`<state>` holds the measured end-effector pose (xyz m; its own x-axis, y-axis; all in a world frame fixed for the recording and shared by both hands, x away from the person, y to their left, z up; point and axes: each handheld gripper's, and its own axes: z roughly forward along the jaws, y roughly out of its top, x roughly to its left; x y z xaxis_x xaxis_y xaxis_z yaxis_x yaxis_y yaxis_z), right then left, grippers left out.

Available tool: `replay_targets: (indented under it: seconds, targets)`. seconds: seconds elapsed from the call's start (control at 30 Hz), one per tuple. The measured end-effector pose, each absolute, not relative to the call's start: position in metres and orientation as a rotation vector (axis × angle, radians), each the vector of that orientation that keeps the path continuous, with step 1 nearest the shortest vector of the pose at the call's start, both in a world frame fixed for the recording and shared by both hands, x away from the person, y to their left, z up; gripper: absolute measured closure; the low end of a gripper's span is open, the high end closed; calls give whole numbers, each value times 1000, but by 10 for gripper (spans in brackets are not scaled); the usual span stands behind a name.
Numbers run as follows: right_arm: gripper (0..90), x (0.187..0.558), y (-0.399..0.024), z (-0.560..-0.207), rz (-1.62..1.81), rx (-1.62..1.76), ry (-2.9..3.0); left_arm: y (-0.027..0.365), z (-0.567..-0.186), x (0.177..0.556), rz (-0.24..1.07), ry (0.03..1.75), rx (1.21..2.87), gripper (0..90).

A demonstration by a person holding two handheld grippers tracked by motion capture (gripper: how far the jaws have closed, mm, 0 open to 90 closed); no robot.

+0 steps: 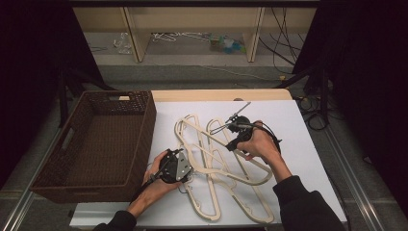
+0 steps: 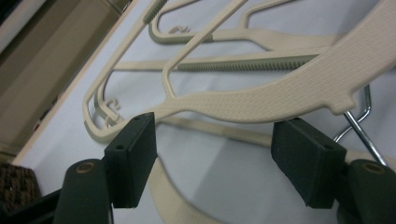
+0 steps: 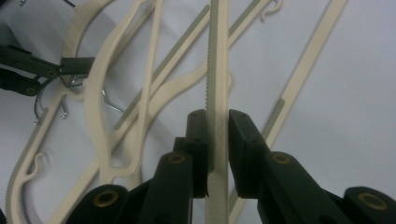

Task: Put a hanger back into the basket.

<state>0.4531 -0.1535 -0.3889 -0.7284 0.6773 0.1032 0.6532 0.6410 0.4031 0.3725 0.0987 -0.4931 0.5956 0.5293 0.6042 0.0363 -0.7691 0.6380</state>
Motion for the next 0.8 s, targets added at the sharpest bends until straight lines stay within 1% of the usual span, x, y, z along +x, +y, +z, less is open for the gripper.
replay_targets:
  seconds: [0.03, 0.07, 0.1, 0.13, 0.17, 0.3, 0.37, 0.43, 0.5, 0.53, 0.57, 0.6, 0.63, 0.7, 0.8]
  targets:
    - [793, 453, -154, -389, 651, 1134, 2794, 99, -492, 374, 1121, 395, 2243, 311]
    - [793, 454, -155, -389, 662, 1117, 2794, 99, -490, 377, 1035, 325, 2281, 310]
    - [792, 455, -157, -389, 666, 1136, 2802, 98, -491, 374, 950, 322, 2241, 311]
    - [792, 455, -157, -389, 666, 1136, 2802, 98, -491, 374, 950, 322, 2241, 312]
    - [791, 458, -160, -390, 685, 1111, 2822, 96, -490, 369, 923, 334, 2200, 312]
    - [790, 462, -165, -393, 724, 1081, 2850, 97, -482, 367, 895, 202, 2229, 351]
    - [790, 462, -167, -394, 740, 1072, 2859, 97, -482, 367, 877, 177, 2223, 383]
    - [790, 463, -170, -395, 749, 1064, 2878, 96, -480, 364, 859, 115, 2217, 393]
    - [789, 464, -173, -397, 762, 1036, 2892, 94, -477, 361, 848, 24, 2213, 441]
    - [788, 466, -174, -400, 752, 1015, 2914, 93, -476, 360, 844, 0, 2219, 496]
    - [787, 466, -175, -401, 753, 1007, 2917, 91, -473, 356, 832, -74, 2221, 540]
    - [786, 466, -176, -402, 761, 995, 2922, 90, -472, 355, 813, -88, 2210, 550]
    - [785, 467, -177, -402, 758, 989, 2931, 91, -469, 354, 820, -123, 2225, 597]
    - [786, 468, -181, -404, 786, 980, 2946, 91, -465, 354, 809, -145, 2225, 653]
    - [787, 469, -187, -407, 843, 997, 2958, 90, -464, 353, 806, -169, 2208, 688]
